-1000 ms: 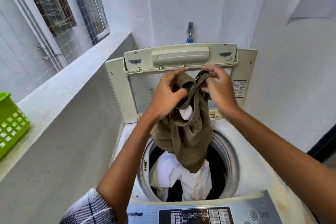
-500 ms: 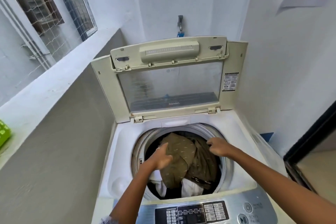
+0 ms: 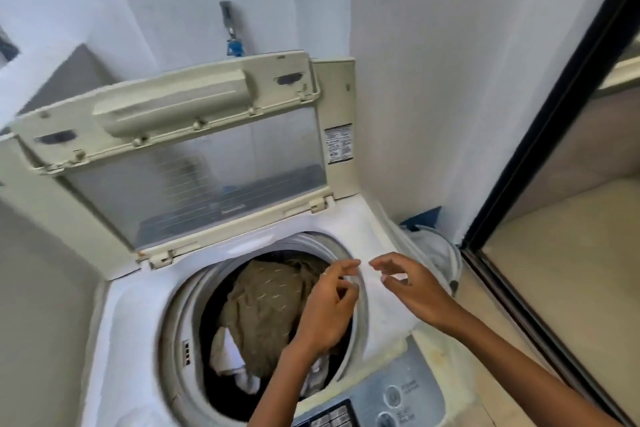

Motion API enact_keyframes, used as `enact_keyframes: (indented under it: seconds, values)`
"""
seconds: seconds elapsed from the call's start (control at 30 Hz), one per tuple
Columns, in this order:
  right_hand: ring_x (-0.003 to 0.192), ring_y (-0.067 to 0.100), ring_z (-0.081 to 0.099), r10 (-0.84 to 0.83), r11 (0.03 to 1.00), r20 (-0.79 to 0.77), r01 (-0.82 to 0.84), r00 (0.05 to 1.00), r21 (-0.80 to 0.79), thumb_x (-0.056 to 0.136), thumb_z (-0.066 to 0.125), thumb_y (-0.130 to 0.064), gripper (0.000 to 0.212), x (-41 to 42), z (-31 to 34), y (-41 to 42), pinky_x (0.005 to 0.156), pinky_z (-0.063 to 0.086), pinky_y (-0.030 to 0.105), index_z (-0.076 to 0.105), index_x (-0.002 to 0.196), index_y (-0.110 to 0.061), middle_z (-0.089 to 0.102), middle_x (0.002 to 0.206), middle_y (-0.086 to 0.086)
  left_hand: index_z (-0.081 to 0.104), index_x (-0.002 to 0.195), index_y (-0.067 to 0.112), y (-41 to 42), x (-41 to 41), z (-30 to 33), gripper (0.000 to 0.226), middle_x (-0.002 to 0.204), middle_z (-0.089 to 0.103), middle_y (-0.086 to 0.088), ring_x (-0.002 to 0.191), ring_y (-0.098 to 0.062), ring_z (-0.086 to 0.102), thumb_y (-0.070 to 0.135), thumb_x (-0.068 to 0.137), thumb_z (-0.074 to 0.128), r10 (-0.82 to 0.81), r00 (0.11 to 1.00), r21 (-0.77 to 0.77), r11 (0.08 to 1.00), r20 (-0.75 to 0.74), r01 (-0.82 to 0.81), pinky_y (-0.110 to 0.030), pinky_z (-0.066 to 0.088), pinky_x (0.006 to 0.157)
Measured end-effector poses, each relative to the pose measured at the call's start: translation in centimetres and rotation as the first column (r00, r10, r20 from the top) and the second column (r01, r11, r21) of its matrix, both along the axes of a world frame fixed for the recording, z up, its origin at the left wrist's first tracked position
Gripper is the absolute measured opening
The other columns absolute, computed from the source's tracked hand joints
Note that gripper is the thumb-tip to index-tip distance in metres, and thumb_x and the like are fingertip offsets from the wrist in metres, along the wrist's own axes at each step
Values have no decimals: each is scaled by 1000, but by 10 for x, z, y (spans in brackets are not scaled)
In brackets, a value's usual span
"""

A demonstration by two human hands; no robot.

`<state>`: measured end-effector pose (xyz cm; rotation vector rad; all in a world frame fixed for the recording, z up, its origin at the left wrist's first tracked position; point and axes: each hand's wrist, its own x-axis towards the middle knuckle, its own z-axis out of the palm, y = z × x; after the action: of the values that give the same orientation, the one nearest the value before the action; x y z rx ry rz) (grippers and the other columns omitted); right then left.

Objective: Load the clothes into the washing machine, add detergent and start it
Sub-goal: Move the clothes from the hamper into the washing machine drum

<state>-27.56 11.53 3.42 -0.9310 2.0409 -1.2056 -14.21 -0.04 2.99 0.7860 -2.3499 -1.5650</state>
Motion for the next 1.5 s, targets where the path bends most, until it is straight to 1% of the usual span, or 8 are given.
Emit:
enact_keyframes:
  seconds: [0.27, 0.4, 0.5, 0.63, 0.93, 1.13, 1.3, 1.5]
  values:
    - [96, 9, 62, -335, 941, 141, 339, 932, -7, 91, 54, -3, 22, -125, -28, 72, 83, 48, 24, 66, 101, -20, 68, 102, -4, 56, 111, 38, 58, -146, 19, 28, 107, 61, 15, 90, -2, 56, 21, 91, 48, -155, 988, -21, 988, -27, 155, -21, 47, 79]
    - [95, 18, 63, -472, 882, 243, 457, 848, 119, 92, 52, -4, 22, -199, -75, 95, 76, 47, 26, 64, 94, -22, 68, 97, -1, 56, 116, 32, 86, -242, -11, 27, 110, 62, 7, 97, -10, 59, 34, 92, 45, -178, 960, -83, 976, 217, 200, -28, 46, 85]
    - [93, 25, 62, -519, 849, 267, 452, 812, 275, 92, 54, -14, 15, -253, -126, 104, 83, 49, 44, 63, 89, -25, 68, 94, 2, 55, 120, 29, 101, -313, -64, 32, 119, 60, 0, 110, -21, 57, 38, 93, 40, -262, 843, 23, 958, 470, 285, -34, 44, 90]
    - [90, 28, 62, -529, 815, 269, 393, 805, 425, 92, 54, -15, 11, -295, -195, 92, 82, 50, 44, 63, 87, -19, 66, 87, 4, 51, 124, 19, 103, -362, -155, 34, 126, 55, -9, 115, -29, 53, 30, 94, 39, -296, 690, 175, 955, 660, 241, -39, 44, 94]
    - [102, 18, 56, -256, 812, 325, 20, 910, 583, 90, 45, -1, 25, -355, -374, 1, 80, 39, 21, 62, 108, -7, 63, 110, 8, 53, 126, 14, 43, -365, -352, 32, 129, 56, -4, 119, -19, 52, 18, 98, 37, -163, 572, 234, 971, 804, -52, -24, 38, 95]
    - [111, 29, 54, -11, 696, 303, -210, 953, 687, 85, 58, -14, 36, -375, -548, -63, 94, 46, 36, 52, 121, -13, 52, 126, 14, 53, 128, 13, 1, -382, -488, 32, 131, 53, -7, 118, -20, 53, 15, 97, 40, -82, 569, 214, 962, 818, -168, -20, 37, 92]
    - [138, 43, 19, 205, 426, 269, -333, 941, 841, 83, 65, -41, 91, -369, -669, -80, 109, 28, 57, 4, 149, -32, 3, 155, 17, 39, 140, 7, -6, -390, -586, 44, 140, 43, -16, 126, -30, 46, 10, 96, 42, -73, 543, 287, 903, 836, -320, -28, 35, 101]
    - [141, 46, -11, 588, 246, 238, -451, 773, 858, 66, 80, -44, 123, -325, -751, -72, 95, 17, 80, -16, 143, -48, -26, 155, 7, 41, 138, 13, 14, -358, -661, 44, 135, 49, -22, 119, -41, 51, 22, 95, 43, -46, 458, 325, 766, 888, -554, -50, 45, 101]
